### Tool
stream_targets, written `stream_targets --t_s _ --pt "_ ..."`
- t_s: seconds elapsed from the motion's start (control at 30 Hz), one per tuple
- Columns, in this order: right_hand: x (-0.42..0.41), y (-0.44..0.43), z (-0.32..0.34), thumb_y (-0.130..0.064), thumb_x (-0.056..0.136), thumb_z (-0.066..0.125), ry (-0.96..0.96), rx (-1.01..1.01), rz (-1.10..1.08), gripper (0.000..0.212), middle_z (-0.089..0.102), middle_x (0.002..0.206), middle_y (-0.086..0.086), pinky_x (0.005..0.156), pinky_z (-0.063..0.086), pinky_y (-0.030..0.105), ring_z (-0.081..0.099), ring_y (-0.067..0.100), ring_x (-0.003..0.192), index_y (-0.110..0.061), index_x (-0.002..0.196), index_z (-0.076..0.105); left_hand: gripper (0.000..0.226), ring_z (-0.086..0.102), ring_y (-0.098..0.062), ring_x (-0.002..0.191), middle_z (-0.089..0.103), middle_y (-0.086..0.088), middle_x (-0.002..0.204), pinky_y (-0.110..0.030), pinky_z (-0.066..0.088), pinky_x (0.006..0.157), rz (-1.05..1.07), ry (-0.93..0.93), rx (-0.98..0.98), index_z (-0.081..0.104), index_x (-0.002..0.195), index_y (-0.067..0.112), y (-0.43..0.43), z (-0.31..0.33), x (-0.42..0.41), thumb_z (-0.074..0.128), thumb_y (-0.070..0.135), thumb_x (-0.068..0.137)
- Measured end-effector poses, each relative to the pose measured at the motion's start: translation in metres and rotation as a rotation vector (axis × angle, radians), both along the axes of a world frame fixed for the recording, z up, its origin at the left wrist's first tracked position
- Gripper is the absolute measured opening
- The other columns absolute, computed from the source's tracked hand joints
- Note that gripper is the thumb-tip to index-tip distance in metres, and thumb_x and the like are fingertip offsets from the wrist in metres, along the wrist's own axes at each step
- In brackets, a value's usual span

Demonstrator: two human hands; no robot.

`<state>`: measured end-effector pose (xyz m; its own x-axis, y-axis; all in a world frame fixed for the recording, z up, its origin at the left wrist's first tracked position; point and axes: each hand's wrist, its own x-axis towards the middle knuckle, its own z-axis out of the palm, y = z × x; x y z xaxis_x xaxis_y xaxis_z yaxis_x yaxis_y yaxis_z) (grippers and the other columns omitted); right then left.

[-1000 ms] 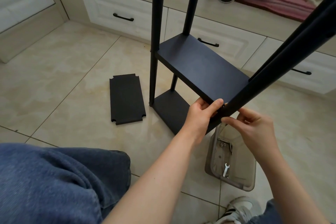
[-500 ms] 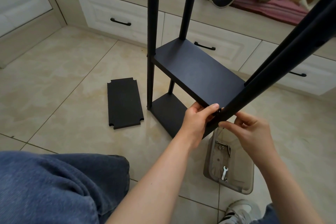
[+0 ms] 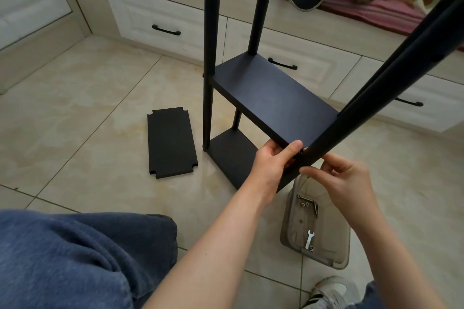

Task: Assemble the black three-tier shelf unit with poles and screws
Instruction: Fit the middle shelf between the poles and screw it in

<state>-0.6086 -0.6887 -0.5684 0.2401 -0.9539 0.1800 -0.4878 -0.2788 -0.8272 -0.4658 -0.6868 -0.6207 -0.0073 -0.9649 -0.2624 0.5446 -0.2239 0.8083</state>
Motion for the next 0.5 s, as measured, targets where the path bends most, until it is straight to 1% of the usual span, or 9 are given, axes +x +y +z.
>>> stream_targets --t_s 0.13,0.2,0.27,0.33,0.4,0.5 --pt "0.0 0.0025 0.002 -0.028 0.07 0.079 0.019 -0.049 -0.008 0.034 0.038 0.049 -0.005 0.048 0.032 0.013 0.034 0.008 0.047 -0.045 0.097 0.068 0.033 0.071 -0.023 0.108 0.075 -0.002 0.11 -0.045 0.054 0.101 0.011 -0.039 0.016 0.066 0.117 0.02 0.0002 -0.0016 -0.0019 0.07 0.037 0.09" --pt "-0.0009 0.003 0.0019 -0.026 0.07 0.079 0.015 -0.062 -0.011 0.038 0.037 0.05 -0.005 0.048 0.032 0.015 0.033 0.008 0.047 -0.049 0.098 0.066 0.03 0.071 -0.023 0.106 0.075 -0.001 0.107 -0.048 0.054 0.102 0.018 -0.054 0.03 0.067 0.115 0.021 0.0009 -0.0027 -0.0032 0.07 0.037 0.09" --pt "-0.0011 0.0033 0.0017 -0.032 0.069 0.077 0.013 -0.062 -0.008 0.038 0.039 0.05 -0.004 0.048 0.033 0.015 0.035 0.008 0.047 -0.052 0.099 0.064 0.027 0.071 -0.024 0.106 0.075 -0.003 0.108 -0.052 0.054 0.101 0.019 -0.064 0.035 0.066 0.114 0.022 0.001 -0.0031 -0.0033 0.07 0.035 0.091" --pt "-0.0013 0.0035 0.0013 -0.034 0.068 0.076 0.013 -0.06 -0.002 0.039 0.042 0.05 -0.005 0.048 0.035 0.013 0.037 0.007 0.046 -0.052 0.1 0.063 0.026 0.071 -0.026 0.107 0.074 -0.005 0.111 -0.054 0.054 0.1 0.019 -0.069 0.04 0.066 0.114 0.022 0.0013 -0.0025 -0.0025 0.07 0.035 0.091" --pt "-0.0013 0.0033 0.001 -0.035 0.068 0.076 0.001 -0.054 -0.009 0.039 0.042 0.049 -0.007 0.048 0.035 0.011 0.038 0.006 0.046 -0.052 0.1 0.063 0.025 0.071 -0.025 0.107 0.074 -0.005 0.111 -0.053 0.054 0.1 0.019 -0.074 0.045 0.066 0.113 0.023 0.0011 -0.0016 -0.0023 0.07 0.034 0.092" --pt "-0.0012 0.0025 -0.0005 -0.036 0.068 0.076 -0.001 -0.053 -0.02 0.039 0.04 0.05 -0.006 0.049 0.034 0.013 0.037 0.007 0.047 -0.054 0.1 0.063 0.021 0.071 -0.023 0.105 0.074 -0.005 0.109 -0.052 0.055 0.099 0.027 -0.068 0.047 0.066 0.112 0.023 0.0011 0.0003 -0.0045 0.069 0.032 0.094"
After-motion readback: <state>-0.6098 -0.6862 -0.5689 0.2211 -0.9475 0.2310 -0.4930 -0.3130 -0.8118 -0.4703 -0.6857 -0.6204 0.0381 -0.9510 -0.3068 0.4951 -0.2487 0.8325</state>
